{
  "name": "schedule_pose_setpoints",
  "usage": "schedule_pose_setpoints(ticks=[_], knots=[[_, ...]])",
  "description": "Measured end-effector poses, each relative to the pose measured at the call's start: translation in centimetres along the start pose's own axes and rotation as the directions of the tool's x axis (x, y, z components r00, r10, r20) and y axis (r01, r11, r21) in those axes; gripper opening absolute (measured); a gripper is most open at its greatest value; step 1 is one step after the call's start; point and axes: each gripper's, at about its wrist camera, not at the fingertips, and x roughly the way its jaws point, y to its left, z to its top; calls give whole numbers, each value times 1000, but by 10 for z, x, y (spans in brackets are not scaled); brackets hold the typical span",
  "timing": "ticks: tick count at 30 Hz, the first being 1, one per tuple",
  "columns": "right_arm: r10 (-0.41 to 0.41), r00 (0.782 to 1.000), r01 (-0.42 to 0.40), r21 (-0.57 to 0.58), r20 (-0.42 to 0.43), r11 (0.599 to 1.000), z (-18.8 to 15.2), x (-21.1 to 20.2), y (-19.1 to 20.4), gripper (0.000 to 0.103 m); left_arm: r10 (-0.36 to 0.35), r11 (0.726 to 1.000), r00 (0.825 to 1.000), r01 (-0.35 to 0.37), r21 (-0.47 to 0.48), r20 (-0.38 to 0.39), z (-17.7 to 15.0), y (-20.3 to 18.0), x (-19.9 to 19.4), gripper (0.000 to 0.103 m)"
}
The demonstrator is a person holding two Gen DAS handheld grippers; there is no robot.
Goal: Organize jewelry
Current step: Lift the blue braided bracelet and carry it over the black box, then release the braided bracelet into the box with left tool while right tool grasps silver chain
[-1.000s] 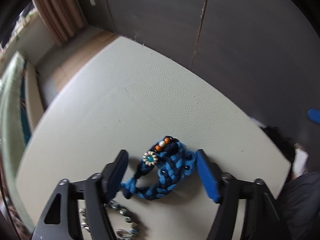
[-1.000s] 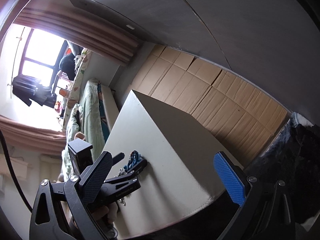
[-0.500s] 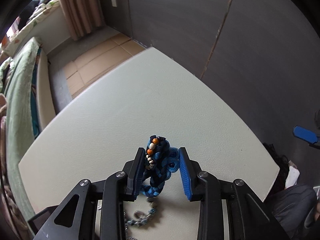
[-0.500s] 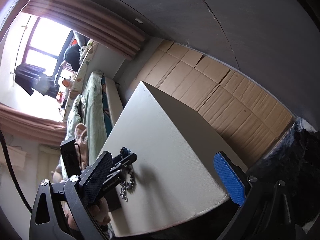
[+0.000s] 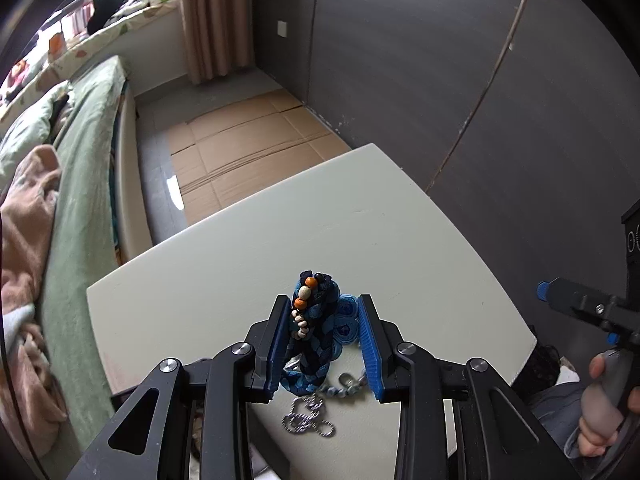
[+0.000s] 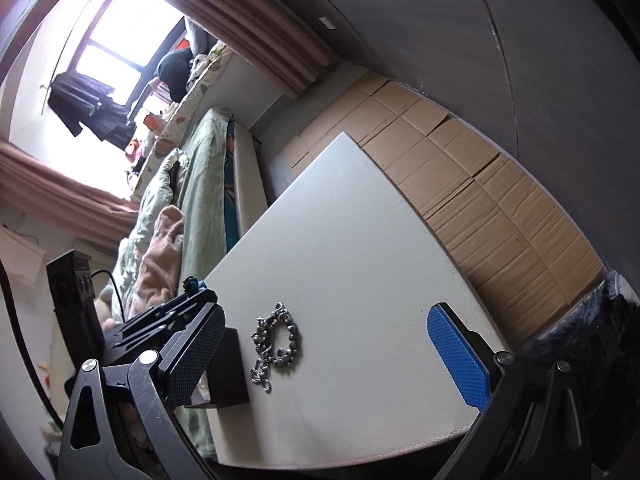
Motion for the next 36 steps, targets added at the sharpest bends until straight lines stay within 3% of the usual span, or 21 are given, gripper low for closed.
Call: schedule_pose_setpoints(ticks=[7,15,21,32,36], knots=[[10,999,-15,-97,-43,995,-11,18,32,97,6,999,1000,-5,-47,18,-12,28,-22,35],[5,993,-24,-164,-115,986,-24,46,60,70,-1,996,999,4,-89,34,-26,55,-39,35],[31,985,-59,-160,-173,985,-33,70,72,55,-2,993,1000,5,-114,31,-38,72,-44,35],[62,964,-101,-139,-259,985,-47,113,95,38,-17,978,1000,12,-210,-22,-62,100,-33,35],[42,961,-87,-153,-273,984,-48,128,101,23,-29,970,999,24,-243,-20,-62,107,-32,37]])
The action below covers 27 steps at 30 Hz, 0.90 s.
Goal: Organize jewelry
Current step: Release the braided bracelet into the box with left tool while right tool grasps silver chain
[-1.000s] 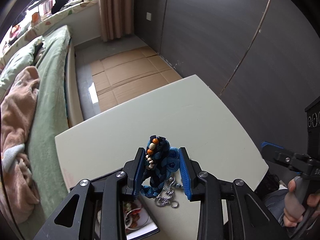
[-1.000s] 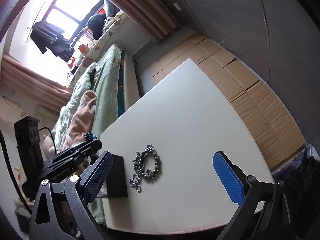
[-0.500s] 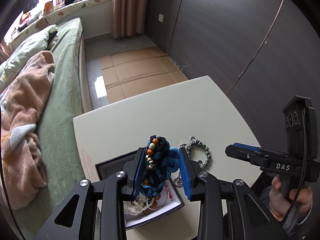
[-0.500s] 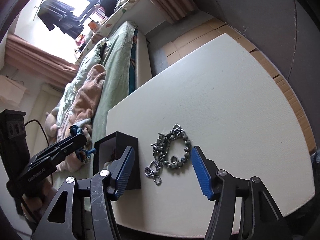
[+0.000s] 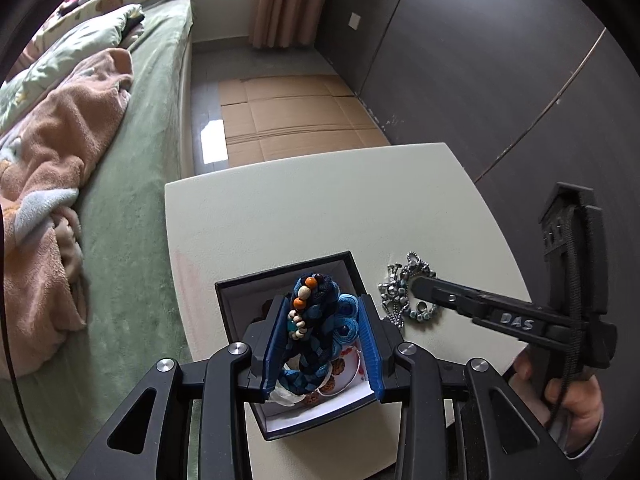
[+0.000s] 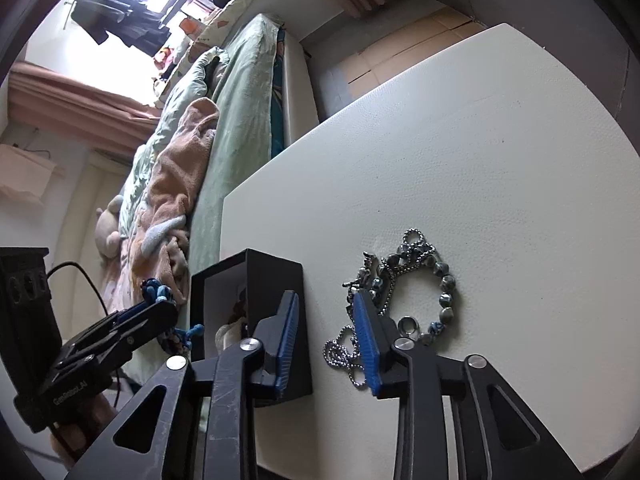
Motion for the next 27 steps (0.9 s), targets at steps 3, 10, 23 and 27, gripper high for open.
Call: schedule_pose_setpoints(ticks=[3,10,23,27], knots=[[-34,999,34,-10,-15,999,2,13,2,23,-8,1000,1000,8,-7,-1,1,2,-1,38],[-156,988,154,-55,-24,987,4,34,8,22,-9,1000,1000,9,-29,16,3,12,-10,65],[-311,950,306,-194,5,932,1,44,26,20,13,996,1000,-10,-93,25,-7,36,-24,66],[-253,967,247,-170,-11,954,0,38,20,13,13,996,999,-10,-83,30,-11,33,-29,66]])
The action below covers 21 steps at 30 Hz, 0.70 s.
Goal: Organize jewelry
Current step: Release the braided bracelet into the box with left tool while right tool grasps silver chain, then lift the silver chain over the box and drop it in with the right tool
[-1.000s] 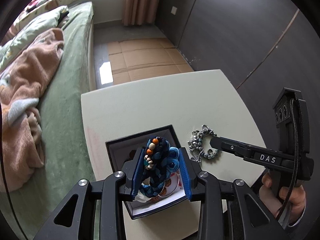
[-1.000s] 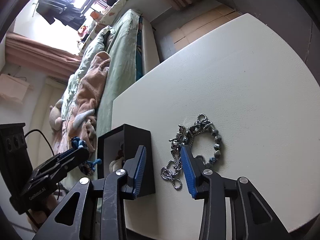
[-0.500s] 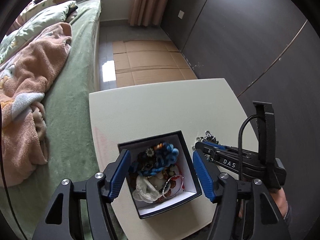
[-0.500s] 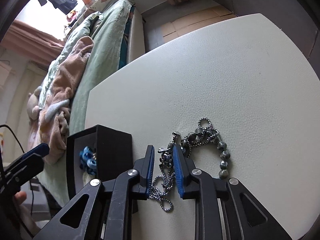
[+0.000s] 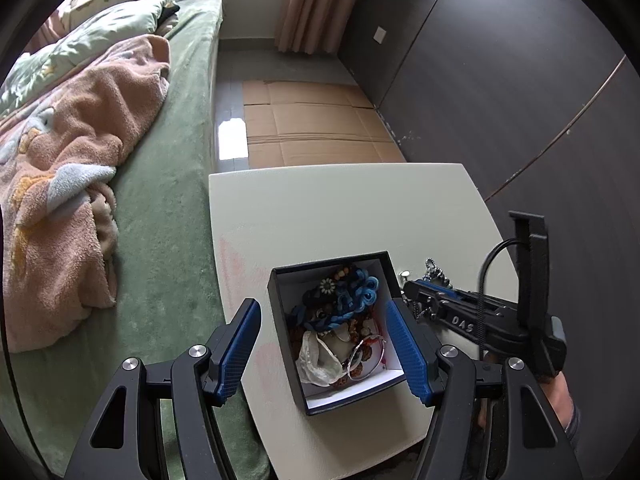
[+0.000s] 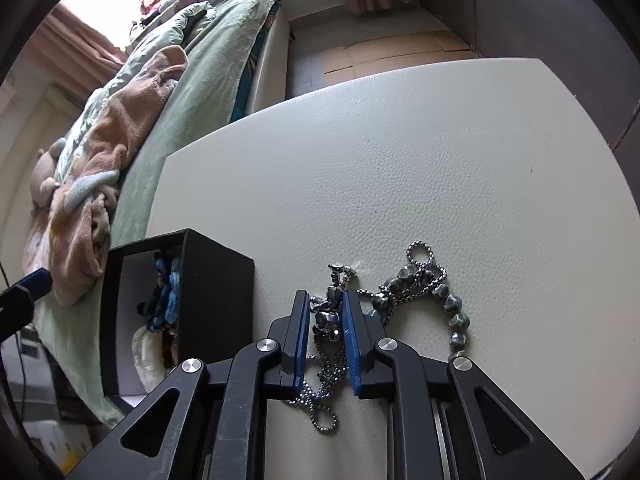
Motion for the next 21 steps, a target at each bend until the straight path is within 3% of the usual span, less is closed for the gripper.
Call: schedule_pose_setpoints(ticks=[13,17,21], knots=[[160,976,-166,31,148,986,-3,-70,6,12,-26,1000,999,27,-14,37,-4,-2,-15,66],[229,952,-237,16,205,971,-6,-103,16,12,-55,998,997,57,-26,52,-6,-2,-21,87],[275,921,-285,-2,275,958,-11,-141,28,12,-91,995,991,95,-41,95,-8,0,-35,95]])
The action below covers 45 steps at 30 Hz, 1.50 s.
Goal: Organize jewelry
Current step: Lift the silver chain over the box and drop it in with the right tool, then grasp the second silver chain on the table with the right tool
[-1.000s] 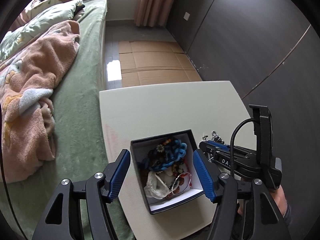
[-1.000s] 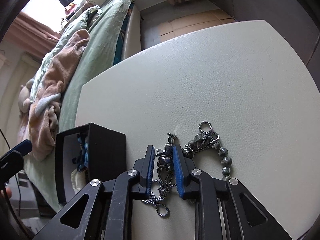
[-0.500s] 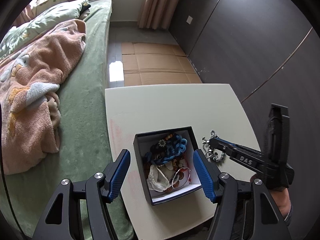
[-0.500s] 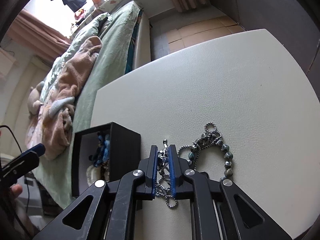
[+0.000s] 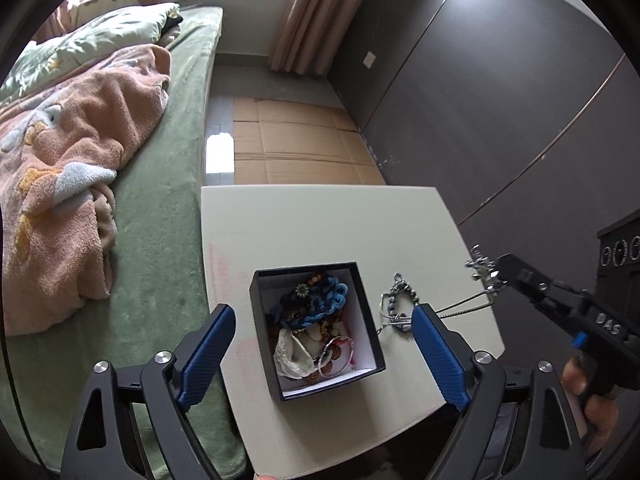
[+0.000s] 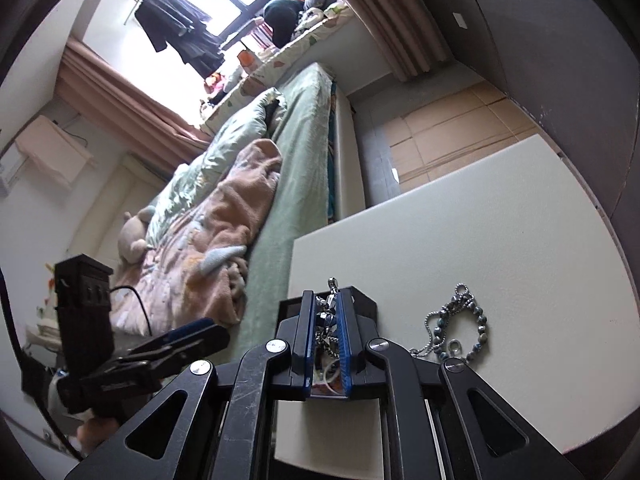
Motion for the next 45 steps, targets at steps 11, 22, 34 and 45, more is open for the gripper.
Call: schedule_pose_setpoints(ticks=[11,22,34,45], knots=[[17,993,-4,-115,113,993,33,-64,64,12,-19,999,995,16,29,102,-2,-7,-34,103],[7,974,51,-251,224,967,73,-119,128,2,-21,1000,989,21,7,144,-9,6,-54,103],[-155,988,149,-150,-29,977,43,-32,41,63,17,1000,988,-19,10,153,-16,17,-55,103],[-187,942,168,-90,-277,982,10,69,-19,58,129,992,974,-127,-18,186,-27,17,-38,103]])
